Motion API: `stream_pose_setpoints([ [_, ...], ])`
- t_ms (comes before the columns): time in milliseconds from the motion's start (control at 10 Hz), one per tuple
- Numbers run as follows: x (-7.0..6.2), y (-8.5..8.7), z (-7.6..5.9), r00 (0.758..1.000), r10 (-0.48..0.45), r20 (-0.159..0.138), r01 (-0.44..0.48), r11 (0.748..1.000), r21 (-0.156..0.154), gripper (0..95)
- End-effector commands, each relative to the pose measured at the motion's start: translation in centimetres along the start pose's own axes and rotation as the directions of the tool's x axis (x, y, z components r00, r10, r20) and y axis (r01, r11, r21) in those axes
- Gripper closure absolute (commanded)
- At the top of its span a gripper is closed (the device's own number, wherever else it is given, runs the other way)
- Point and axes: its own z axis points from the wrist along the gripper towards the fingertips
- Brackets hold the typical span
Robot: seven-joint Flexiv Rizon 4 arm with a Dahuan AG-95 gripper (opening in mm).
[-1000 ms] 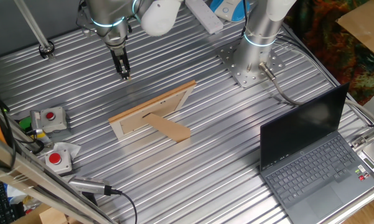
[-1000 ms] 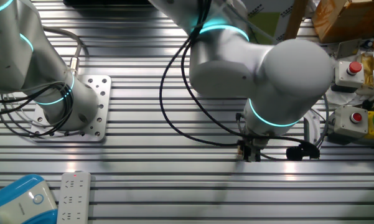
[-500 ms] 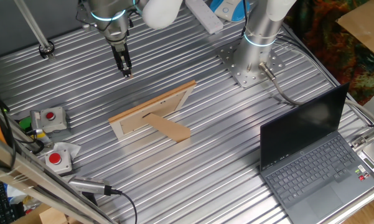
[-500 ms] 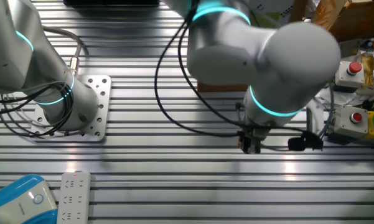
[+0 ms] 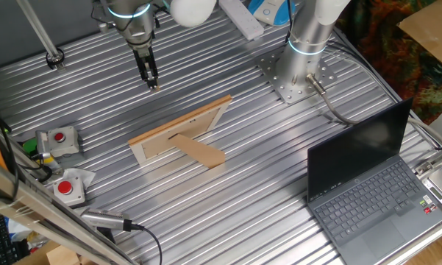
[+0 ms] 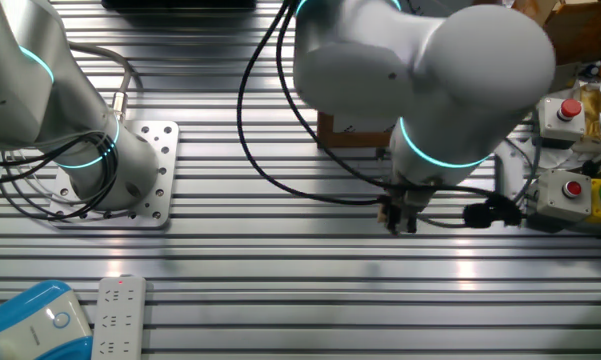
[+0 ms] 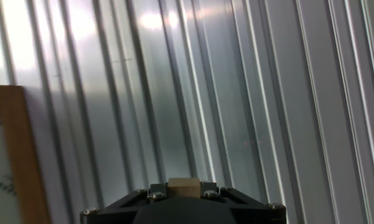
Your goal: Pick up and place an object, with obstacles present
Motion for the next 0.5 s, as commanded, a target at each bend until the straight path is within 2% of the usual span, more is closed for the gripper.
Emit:
stream_pose_setpoints([
  [100,-0.6,0.6,-0.9,1.0,0.013,-0.012,-0.013,1.0,0.003,95.0],
  [200,-1.2,1.3,-2.0,0.999,0.024,-0.023,-0.024,1.0,0.004,95.0],
  [500,-2.0,2.6,-3.8,0.998,0.036,-0.046,-0.035,0.999,0.018,95.0],
])
